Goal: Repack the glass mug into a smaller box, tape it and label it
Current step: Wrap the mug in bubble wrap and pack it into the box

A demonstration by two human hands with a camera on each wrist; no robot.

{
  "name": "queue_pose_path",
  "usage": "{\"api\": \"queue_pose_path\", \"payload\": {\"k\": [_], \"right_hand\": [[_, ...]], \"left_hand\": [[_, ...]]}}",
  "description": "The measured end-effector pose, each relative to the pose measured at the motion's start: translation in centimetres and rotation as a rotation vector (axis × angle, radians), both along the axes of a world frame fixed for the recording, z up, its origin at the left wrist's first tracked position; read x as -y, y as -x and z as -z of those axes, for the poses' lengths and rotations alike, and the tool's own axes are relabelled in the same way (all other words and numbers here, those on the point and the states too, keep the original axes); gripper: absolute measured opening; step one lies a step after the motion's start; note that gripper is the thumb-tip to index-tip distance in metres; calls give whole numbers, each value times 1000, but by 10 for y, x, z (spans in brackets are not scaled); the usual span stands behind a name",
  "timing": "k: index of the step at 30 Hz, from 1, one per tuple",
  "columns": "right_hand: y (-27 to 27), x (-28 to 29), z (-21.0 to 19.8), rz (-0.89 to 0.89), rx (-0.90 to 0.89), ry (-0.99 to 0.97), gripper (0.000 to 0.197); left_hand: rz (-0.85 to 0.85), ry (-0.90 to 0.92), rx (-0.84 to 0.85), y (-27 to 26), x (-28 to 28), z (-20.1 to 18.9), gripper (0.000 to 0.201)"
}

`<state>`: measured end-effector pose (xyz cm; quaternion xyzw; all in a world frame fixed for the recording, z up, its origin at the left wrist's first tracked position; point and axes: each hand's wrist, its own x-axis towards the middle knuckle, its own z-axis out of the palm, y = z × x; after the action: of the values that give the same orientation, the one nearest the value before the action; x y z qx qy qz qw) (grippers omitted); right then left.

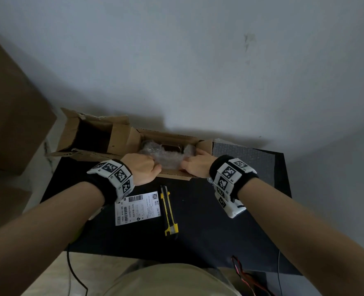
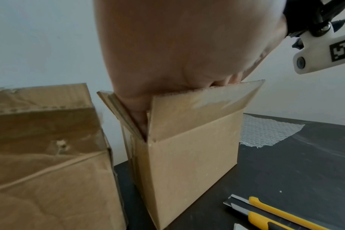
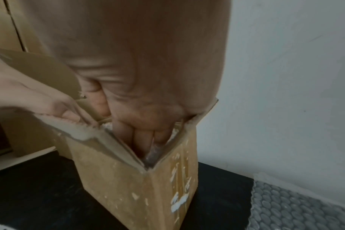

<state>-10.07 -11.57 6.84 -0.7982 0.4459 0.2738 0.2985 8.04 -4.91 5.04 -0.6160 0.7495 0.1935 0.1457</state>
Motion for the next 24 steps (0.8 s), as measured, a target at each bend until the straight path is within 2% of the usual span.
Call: {"api": "queue_pose_path", "payload": {"k": [4, 7, 10, 12, 14, 16, 19, 22, 24], "right_hand": [[4, 3, 1, -59, 69, -3, 45], [15, 9, 0, 84, 278, -15, 33], [22, 12, 1, 100, 384, 205, 36], [23, 11, 4, 58, 362, 278, 37], [23, 9, 7, 36, 324, 312, 37], [26, 6, 10, 7, 326, 362, 29], [30, -2, 15, -42, 361, 381, 17], [39, -6, 20, -112, 380, 362, 18], [42, -7, 21, -145, 387, 331, 23]], "left_hand": [[26, 77, -69, -5, -8, 6, 38], [40, 79, -98, -7, -13, 12, 39], [32, 103, -88, -6, -16, 15, 42], [65, 143, -47, -7, -17, 16, 50], [82, 192, -43, -8, -21, 17, 71], [82, 222, -63, -9, -25, 18, 80], [83, 279, -72, -9, -30, 23, 66], [85, 356, -66, -7, -35, 29, 53], [86, 362, -72, -6, -37, 32, 51]]}}
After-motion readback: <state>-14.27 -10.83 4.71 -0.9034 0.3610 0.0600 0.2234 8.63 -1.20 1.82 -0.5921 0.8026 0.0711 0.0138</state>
